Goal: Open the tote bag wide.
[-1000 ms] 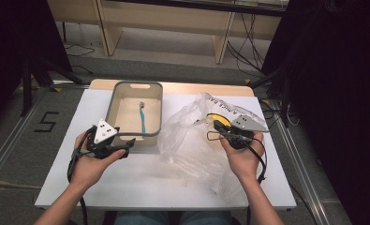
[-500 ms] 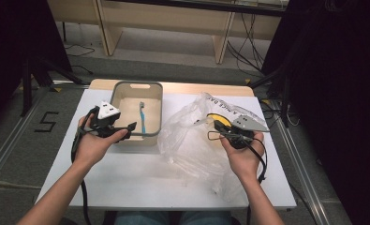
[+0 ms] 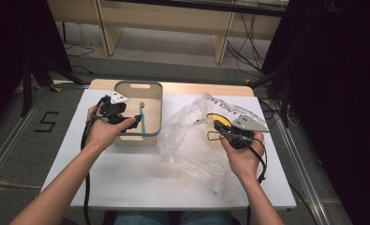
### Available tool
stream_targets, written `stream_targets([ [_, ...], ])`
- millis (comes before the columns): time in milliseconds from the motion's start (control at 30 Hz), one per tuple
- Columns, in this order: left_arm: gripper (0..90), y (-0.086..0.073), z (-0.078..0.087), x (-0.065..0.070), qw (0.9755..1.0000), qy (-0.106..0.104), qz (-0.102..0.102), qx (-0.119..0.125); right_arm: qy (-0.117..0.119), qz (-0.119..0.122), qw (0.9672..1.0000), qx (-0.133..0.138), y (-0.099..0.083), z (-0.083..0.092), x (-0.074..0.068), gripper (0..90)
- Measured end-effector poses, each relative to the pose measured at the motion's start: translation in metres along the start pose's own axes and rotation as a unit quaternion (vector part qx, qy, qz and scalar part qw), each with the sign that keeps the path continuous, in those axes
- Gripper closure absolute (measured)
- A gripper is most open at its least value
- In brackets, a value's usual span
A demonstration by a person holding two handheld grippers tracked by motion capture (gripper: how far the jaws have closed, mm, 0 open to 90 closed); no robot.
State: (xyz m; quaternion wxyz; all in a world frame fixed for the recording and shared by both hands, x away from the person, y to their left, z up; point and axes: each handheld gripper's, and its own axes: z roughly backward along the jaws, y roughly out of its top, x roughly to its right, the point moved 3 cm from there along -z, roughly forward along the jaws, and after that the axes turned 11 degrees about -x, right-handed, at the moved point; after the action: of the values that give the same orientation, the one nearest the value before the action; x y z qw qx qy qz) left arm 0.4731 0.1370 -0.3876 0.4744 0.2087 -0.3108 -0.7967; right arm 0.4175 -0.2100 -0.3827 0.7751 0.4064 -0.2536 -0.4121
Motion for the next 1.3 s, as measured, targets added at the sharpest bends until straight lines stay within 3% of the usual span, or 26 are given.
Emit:
stream_targets([
  [500,30.9,0.022,-0.021,-0.001,0.9995,0.016,-0.005,-0.025,0.001,0.003,1.0000,-0.004,-0.001,-0.001,-0.002,90.0],
  [733,31.0,0.030,-0.031,-0.003,0.9985,0.035,-0.012,-0.039,0.002,0.004,1.0000,-0.004,-0.001,-0.001,-0.003,90.0],
  [1300,31.0,0.033,-0.055,-0.008,0.9965,0.039,-0.002,-0.074,0.003,0.002,1.0000,-0.005,-0.001,-0.002,-0.003,90.0],
])
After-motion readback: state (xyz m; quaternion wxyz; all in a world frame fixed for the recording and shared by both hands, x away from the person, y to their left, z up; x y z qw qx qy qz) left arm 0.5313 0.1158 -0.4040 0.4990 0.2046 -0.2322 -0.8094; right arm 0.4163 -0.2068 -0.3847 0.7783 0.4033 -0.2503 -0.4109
